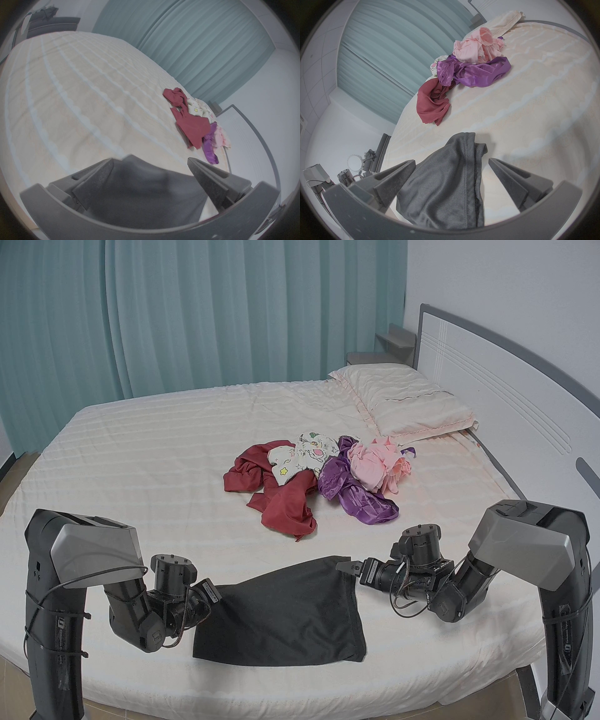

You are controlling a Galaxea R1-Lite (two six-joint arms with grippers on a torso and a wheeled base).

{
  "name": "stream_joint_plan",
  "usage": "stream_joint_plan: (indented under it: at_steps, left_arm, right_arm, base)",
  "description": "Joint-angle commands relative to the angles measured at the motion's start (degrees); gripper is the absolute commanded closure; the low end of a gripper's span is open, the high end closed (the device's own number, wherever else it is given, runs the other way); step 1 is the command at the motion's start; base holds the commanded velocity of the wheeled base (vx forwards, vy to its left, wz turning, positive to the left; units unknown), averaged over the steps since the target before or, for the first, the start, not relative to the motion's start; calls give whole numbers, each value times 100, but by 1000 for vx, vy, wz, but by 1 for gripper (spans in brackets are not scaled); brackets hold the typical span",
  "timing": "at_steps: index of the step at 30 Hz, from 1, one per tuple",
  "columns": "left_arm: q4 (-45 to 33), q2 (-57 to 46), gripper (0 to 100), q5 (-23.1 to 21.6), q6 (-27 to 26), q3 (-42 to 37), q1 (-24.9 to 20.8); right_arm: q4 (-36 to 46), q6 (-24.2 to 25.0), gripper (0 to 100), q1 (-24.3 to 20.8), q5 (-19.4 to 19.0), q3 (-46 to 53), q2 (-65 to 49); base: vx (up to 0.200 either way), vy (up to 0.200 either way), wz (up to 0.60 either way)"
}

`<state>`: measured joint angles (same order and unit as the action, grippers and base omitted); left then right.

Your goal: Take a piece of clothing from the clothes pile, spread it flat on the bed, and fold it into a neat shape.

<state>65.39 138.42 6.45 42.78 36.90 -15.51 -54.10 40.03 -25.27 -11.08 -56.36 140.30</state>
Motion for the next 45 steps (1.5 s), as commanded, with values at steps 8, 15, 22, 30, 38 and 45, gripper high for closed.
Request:
stream_joint_plan:
  at_steps: [8,15,22,30,38,45]
  left_arm:
    - [26,-105,100,208,205,98,39]
    - [26,-8,0,260,170,89,39]
    - [193,62,0,445,108,98,180]
    - [281,-826,0,823,301,-95,92]
    - [229,-1151,0,1280,750,-298,-831]
    - [220,-703,0,1298,899,-298,-1200]
  right_arm:
    - [102,-286,0,-101,-483,485,-170]
    - [304,-523,0,-110,-553,582,-249]
    - [339,-628,0,-101,-535,714,-381]
    - [277,-778,0,-48,-527,1171,-759]
    - [58,-795,0,-83,-491,1751,-1014]
    - [-74,-813,0,-110,-351,1918,-978]
  base:
    - [0,0,0]
    - [0,0,0]
    - [0,0,0]
    - [0,0,0]
    - [0,0,0]
    - [0,0,0]
